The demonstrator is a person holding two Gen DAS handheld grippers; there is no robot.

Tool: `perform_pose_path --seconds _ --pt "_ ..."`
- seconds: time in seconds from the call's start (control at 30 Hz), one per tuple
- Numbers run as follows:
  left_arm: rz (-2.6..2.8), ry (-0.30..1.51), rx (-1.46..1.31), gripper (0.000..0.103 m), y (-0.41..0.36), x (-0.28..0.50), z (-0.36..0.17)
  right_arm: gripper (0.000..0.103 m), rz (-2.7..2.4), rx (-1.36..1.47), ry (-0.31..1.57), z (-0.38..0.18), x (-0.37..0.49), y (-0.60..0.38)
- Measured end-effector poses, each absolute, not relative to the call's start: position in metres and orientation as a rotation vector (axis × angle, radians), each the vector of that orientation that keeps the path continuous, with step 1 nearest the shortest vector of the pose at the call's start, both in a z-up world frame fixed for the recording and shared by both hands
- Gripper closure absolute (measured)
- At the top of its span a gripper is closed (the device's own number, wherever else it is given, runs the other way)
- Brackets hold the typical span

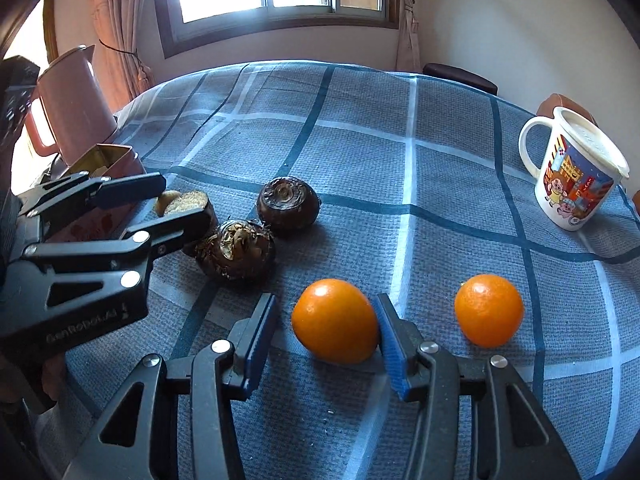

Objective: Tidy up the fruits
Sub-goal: 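Move the left tool to the round golden cake while the right tool approaches an orange, then close the left tool on the golden cake while the right tool grasps the orange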

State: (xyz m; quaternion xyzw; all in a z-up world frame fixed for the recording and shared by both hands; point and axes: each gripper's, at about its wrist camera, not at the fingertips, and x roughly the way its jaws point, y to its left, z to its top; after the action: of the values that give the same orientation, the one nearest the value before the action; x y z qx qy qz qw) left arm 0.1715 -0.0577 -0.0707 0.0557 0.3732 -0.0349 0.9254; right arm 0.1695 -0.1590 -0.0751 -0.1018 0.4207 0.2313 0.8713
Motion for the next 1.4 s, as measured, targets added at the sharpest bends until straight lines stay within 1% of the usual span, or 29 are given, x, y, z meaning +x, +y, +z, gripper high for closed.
perform_pose_path --seconds 0.03,0.1,0.17,0.23,0.27,0.3,0.33,0.47,0.7,0.83,0.87,0.9,1.4 --pt "-0.08 0.764 0.131 0.056 -0.061 0.17 -0.071 0.054 0.484 -0.211 0.879 -0.075 0.17 -0.159" --pt "-0.082 0.763 0.146 0.057 -0.063 0.171 -0.071 0.054 0.481 -0.214 0.881 -0.076 0.17 -0.159" --pt "-0.076 0.762 0.146 0.056 -0.063 0.175 -0.07 0.054 0.479 -0.218 0.88 -0.075 0.17 -0.159" --pt "-0.065 0.764 0.14 0.05 -0.059 0.181 -0.07 0.054 0.477 -0.22 0.88 -0.076 0.17 -0.158" --pt "-0.07 0.766 0.122 0.05 -0.056 0.183 -0.07 0.054 0.476 -0.222 0.88 -0.076 0.169 -0.158" --pt "-0.08 0.765 0.107 0.056 -0.054 0.184 -0.069 0.054 0.475 -0.223 0.879 -0.076 0.169 -0.158" --pt "-0.086 0.761 0.105 0.068 -0.054 0.182 -0.069 0.055 0.473 -0.223 0.878 -0.075 0.169 -0.158" --pt "-0.113 0.752 0.097 0.068 -0.059 0.17 -0.069 0.058 0.472 -0.217 0.874 -0.075 0.169 -0.159" --pt "-0.152 0.75 0.007 0.068 -0.043 0.157 -0.068 0.059 0.471 -0.221 0.858 -0.072 0.166 -0.161" --pt "-0.175 0.776 0.009 0.066 -0.046 0.163 -0.071 0.059 0.465 -0.23 0.861 -0.072 0.166 -0.16" --pt "-0.183 0.793 0.002 0.066 -0.046 0.165 -0.073 0.061 0.465 -0.229 0.86 -0.072 0.166 -0.159" --pt "-0.181 0.797 -0.003 0.066 -0.046 0.165 -0.074 0.062 0.463 -0.225 0.857 -0.072 0.166 -0.16" --pt "-0.156 0.735 -0.032 0.067 -0.038 0.15 -0.067 0.062 0.492 -0.211 0.767 -0.059 0.153 -0.164"
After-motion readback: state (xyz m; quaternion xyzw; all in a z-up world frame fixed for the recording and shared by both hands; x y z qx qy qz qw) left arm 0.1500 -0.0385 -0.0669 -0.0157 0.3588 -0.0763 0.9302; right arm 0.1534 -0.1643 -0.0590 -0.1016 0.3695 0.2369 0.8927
